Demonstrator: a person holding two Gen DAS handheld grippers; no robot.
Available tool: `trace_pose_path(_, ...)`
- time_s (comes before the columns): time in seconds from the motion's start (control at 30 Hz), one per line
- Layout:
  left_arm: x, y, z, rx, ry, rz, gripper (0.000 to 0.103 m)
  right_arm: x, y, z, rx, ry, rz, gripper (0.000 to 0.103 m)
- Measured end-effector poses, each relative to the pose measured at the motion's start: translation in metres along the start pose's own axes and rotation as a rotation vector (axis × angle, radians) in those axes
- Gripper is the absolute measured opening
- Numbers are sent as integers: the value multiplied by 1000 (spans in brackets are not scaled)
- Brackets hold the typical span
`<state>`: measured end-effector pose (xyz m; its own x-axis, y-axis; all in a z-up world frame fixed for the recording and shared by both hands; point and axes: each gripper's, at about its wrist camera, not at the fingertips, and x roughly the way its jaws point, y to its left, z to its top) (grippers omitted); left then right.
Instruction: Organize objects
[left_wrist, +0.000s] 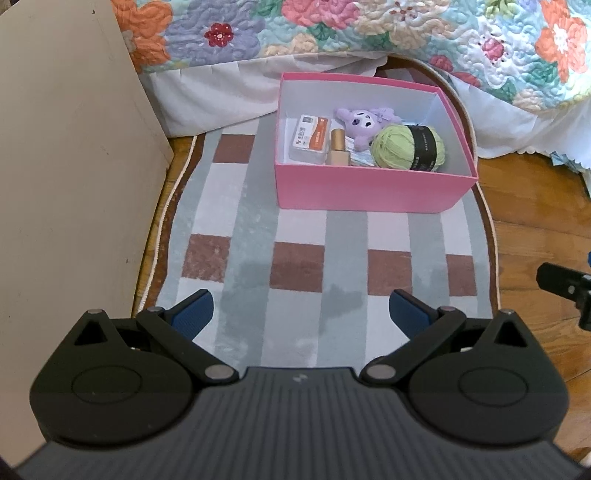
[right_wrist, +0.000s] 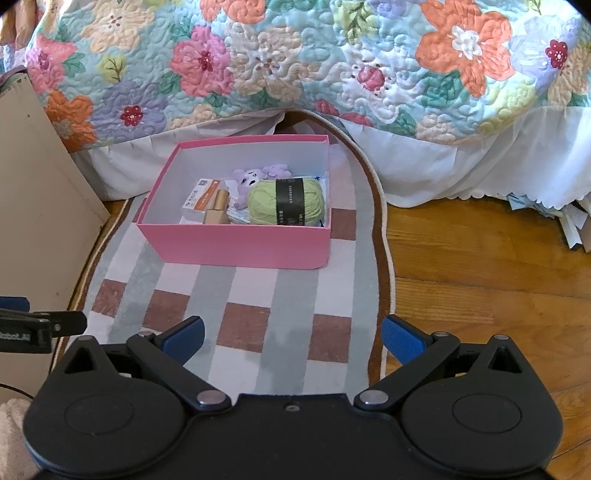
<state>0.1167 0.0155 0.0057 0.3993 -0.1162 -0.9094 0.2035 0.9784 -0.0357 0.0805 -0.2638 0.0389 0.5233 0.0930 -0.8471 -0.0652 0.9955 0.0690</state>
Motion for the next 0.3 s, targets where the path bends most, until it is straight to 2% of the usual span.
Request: trace_pose_path(0.3, -1, -1, 2, 17, 0, 7, 103, -3, 1, 0, -16, 2, 0, 103)
